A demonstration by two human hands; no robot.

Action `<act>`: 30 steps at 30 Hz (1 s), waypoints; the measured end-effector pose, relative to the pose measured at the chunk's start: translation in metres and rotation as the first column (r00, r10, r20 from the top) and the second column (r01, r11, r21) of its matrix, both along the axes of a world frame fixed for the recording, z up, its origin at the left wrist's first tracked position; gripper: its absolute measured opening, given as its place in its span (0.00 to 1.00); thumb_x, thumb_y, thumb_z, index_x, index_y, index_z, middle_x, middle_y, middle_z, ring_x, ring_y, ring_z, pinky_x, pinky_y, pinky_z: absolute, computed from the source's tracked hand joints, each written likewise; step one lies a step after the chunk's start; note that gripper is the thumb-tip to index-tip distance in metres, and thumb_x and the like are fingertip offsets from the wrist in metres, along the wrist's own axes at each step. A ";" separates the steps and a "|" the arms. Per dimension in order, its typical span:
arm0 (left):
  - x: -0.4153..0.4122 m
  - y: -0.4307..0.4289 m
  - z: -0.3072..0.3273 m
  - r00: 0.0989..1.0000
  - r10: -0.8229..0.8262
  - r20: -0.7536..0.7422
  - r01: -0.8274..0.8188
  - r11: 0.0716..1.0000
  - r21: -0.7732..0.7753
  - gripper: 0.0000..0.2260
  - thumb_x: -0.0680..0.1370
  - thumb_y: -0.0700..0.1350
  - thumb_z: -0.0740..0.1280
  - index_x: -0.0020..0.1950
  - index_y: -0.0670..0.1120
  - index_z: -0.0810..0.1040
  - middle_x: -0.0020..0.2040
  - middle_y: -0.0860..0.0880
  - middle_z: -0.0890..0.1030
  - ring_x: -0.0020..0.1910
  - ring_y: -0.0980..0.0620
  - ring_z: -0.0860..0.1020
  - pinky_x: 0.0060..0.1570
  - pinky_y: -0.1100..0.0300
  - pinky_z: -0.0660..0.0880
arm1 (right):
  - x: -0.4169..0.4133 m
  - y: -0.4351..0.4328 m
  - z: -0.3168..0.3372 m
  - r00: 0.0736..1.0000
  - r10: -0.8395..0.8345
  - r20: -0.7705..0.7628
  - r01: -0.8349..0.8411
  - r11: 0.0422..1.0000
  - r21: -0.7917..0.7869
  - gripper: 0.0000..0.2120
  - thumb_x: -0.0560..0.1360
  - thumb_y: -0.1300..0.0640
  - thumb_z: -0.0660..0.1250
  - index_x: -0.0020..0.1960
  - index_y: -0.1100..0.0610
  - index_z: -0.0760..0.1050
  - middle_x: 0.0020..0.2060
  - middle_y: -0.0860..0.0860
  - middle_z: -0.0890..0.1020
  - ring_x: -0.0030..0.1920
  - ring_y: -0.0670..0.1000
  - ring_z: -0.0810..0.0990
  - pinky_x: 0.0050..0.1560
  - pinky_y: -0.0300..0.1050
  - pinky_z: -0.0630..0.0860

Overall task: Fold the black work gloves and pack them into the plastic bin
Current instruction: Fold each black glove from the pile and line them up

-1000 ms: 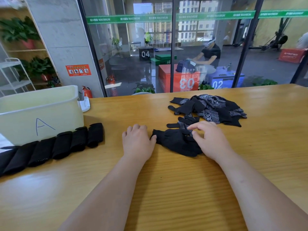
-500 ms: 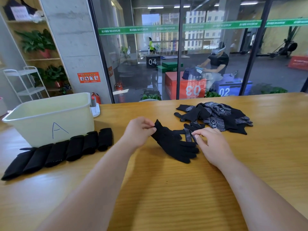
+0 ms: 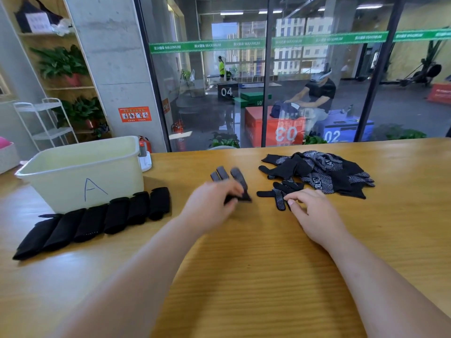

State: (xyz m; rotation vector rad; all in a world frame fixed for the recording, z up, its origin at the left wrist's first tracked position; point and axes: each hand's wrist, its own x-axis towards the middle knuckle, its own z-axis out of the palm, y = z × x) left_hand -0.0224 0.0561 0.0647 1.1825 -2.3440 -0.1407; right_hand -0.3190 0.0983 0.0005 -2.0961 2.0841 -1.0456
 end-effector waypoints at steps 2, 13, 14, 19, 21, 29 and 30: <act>0.003 0.009 -0.031 0.990 -0.078 0.121 0.071 0.996 0.061 0.15 0.82 0.53 0.69 0.69 0.60 0.79 0.66 0.62 0.80 0.65 0.60 0.78 0.66 0.55 0.78 | 0.000 0.000 -0.001 1.000 0.002 -0.009 -0.002 1.000 0.012 0.10 0.85 0.48 0.63 0.61 0.42 0.82 0.56 0.37 0.79 0.62 0.45 0.72 0.57 0.44 0.69; 0.013 0.005 -0.058 0.995 0.018 0.098 -0.023 0.999 0.047 0.19 0.85 0.54 0.64 0.76 0.55 0.76 0.78 0.58 0.70 0.79 0.54 0.63 0.76 0.53 0.66 | 0.006 -0.002 -0.003 0.964 0.025 -0.264 0.039 0.971 0.235 0.22 0.86 0.39 0.56 0.77 0.41 0.72 0.78 0.39 0.71 0.79 0.46 0.66 0.80 0.52 0.62; 0.013 0.005 -0.059 0.992 0.031 0.123 -0.038 0.998 0.051 0.22 0.85 0.55 0.63 0.79 0.55 0.73 0.81 0.58 0.67 0.81 0.53 0.61 0.78 0.50 0.64 | 0.009 -0.001 -0.002 0.960 0.022 -0.279 0.044 0.973 0.227 0.22 0.86 0.39 0.55 0.76 0.41 0.73 0.77 0.39 0.72 0.78 0.46 0.67 0.80 0.52 0.61; 0.015 0.005 -0.060 0.990 0.059 0.124 -0.067 0.996 0.063 0.19 0.86 0.57 0.59 0.75 0.54 0.76 0.76 0.57 0.74 0.76 0.53 0.68 0.73 0.52 0.66 | 0.026 0.009 0.008 0.956 0.145 -0.256 -0.112 0.984 0.140 0.14 0.84 0.41 0.61 0.62 0.40 0.82 0.61 0.32 0.80 0.66 0.42 0.72 0.70 0.49 0.70; 0.018 0.005 -0.059 0.992 0.084 0.097 -0.086 0.996 0.016 0.16 0.86 0.58 0.60 0.68 0.55 0.80 0.68 0.58 0.78 0.69 0.53 0.73 0.65 0.54 0.71 | 0.030 0.013 0.010 0.968 0.199 -0.153 -0.183 0.976 0.116 0.10 0.84 0.45 0.64 0.59 0.41 0.84 0.57 0.32 0.80 0.63 0.39 0.71 0.63 0.45 0.72; 0.025 0.000 -0.062 0.993 0.109 0.037 -0.110 0.994 0.025 0.14 0.85 0.58 0.63 0.67 0.55 0.80 0.66 0.59 0.78 0.66 0.55 0.74 0.64 0.52 0.75 | 0.015 0.007 0.007 0.979 0.009 -0.204 0.042 0.969 0.244 0.26 0.84 0.59 0.59 0.81 0.46 0.67 0.77 0.45 0.73 0.77 0.51 0.70 0.77 0.51 0.67; 0.025 0.001 -0.062 0.993 0.116 0.031 -0.117 0.993 0.019 0.14 0.86 0.58 0.62 0.66 0.55 0.80 0.65 0.59 0.79 0.65 0.55 0.75 0.64 0.53 0.75 | 0.015 0.007 0.007 0.981 -0.004 -0.192 0.047 0.974 0.221 0.26 0.84 0.59 0.60 0.80 0.45 0.68 0.75 0.45 0.76 0.74 0.51 0.73 0.75 0.53 0.70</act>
